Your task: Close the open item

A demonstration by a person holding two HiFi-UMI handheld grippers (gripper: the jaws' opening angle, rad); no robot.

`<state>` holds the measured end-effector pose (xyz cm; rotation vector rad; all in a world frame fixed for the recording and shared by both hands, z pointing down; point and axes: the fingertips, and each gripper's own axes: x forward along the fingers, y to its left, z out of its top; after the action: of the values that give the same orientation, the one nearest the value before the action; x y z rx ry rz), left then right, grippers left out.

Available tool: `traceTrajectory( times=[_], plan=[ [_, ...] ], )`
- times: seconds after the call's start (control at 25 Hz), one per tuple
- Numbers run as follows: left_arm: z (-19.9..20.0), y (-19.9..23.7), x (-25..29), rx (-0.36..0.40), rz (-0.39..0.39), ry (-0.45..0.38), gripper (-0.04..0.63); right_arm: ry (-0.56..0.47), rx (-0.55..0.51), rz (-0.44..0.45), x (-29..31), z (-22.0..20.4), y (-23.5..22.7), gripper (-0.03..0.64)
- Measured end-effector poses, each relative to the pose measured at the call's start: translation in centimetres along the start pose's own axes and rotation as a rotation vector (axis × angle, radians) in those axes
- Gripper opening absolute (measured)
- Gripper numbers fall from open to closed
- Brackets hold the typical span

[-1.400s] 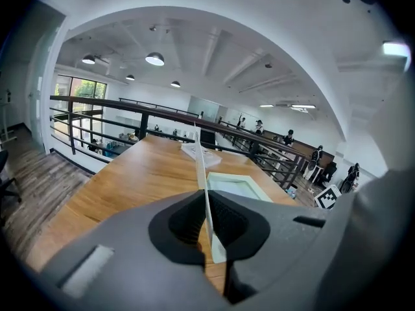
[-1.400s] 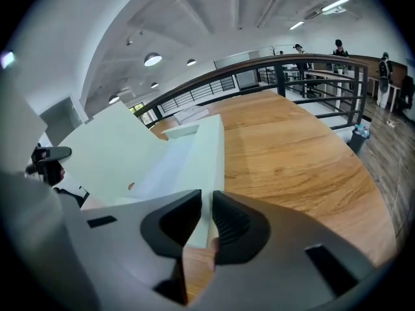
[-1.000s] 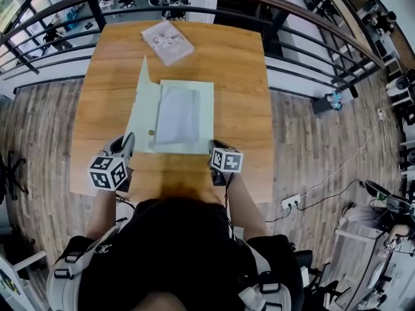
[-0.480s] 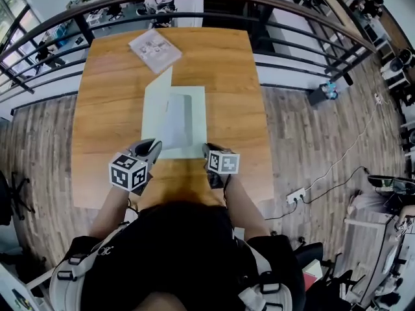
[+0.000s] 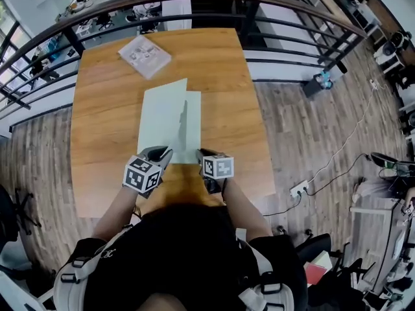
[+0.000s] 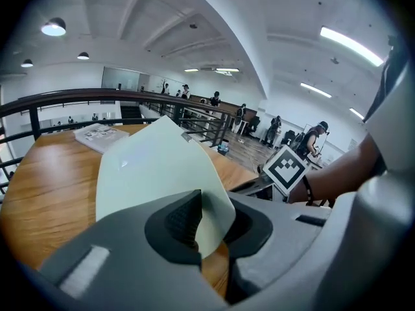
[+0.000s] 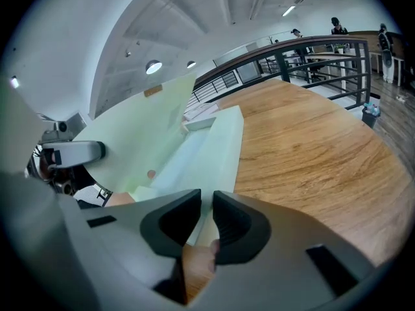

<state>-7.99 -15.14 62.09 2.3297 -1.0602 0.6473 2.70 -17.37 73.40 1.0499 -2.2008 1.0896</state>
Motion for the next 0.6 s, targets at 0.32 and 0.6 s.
traceTrajectory(
  times=[0.32,0.6],
  plan=[
    [-3.0,-1.5,3.8,0.104,-0.059,0.144,0.048,-0.008,0.003,0.023,0.0,-0.9,0.8,0.063],
    [-4.7,-2.0,6.5,0.110,-0.090,0.227,0.057,-0.014,-0.003,0.028,-0.1,-0.9,0.7,0.064]
  ],
)
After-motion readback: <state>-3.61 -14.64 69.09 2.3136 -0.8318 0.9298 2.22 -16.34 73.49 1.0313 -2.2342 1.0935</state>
